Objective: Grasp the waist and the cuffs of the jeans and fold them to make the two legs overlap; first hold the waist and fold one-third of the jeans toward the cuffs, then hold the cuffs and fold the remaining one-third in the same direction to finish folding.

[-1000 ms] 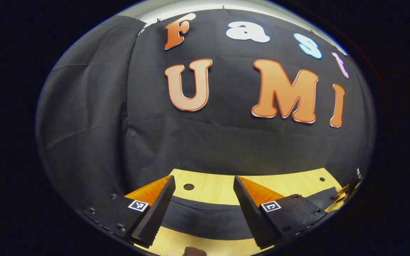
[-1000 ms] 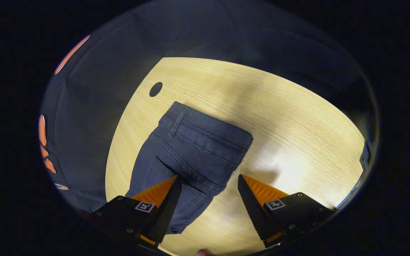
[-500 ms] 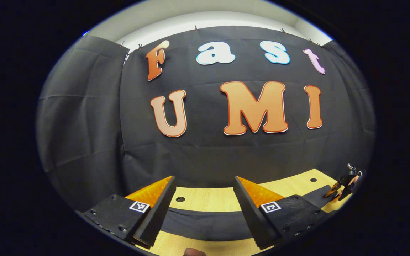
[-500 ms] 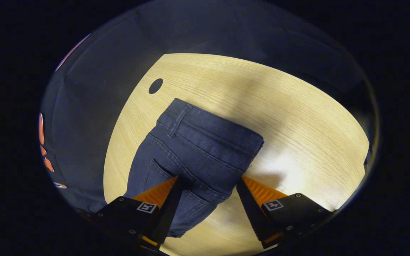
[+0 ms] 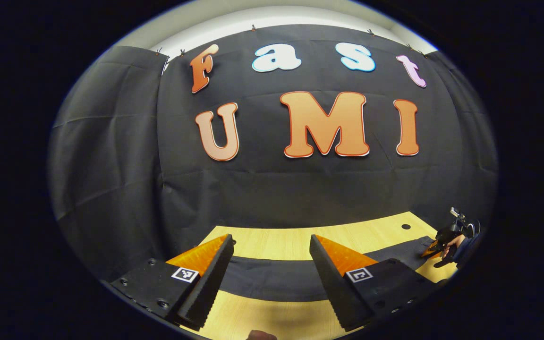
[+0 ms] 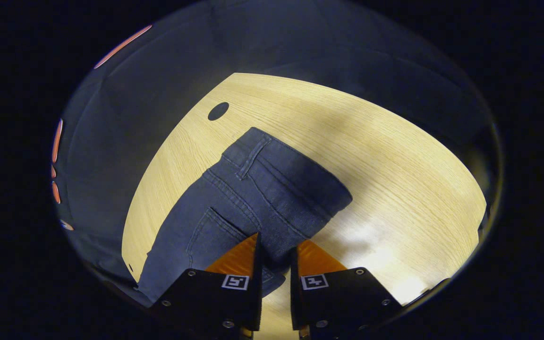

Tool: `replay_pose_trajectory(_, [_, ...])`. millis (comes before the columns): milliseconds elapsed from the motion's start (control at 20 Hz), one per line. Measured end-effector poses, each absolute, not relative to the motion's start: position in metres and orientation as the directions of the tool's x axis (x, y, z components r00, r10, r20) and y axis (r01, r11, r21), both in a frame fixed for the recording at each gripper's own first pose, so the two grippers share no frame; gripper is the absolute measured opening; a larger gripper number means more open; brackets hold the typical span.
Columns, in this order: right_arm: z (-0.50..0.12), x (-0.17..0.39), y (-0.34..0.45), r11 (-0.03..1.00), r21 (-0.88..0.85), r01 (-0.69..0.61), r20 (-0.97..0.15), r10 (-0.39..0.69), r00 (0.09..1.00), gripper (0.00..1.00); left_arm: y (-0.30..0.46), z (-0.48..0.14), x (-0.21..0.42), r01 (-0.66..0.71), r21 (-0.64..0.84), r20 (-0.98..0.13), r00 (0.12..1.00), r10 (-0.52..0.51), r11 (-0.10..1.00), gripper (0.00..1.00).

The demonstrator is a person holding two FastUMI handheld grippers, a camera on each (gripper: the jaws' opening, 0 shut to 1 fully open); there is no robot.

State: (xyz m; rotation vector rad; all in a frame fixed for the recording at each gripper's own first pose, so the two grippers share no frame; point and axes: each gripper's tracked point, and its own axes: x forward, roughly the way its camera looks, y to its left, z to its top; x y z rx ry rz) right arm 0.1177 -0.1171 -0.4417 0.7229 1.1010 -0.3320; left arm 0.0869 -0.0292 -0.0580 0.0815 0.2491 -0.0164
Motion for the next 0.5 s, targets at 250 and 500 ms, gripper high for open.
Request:
replay_pose_trajectory(250, [-0.403, 0.12, -0.115, 0.742, 0.387, 0.547, -0.852, 0.06, 0.52, 0.25, -0.028, -0.067, 0.086, 0.039, 0.066, -0.27, 0.963, -0.02, 0.997, 0.97])
replay_pose_trajectory(500, [-0.358, 0.123, -0.097, 0.768, 0.413, 0.49, -0.795, 0.041, 0.605, 0.25, -0.006, -0.063, 0.098, 0.051, 0.055, -0.265, 0.964, -0.035, 0.997, 0.97])
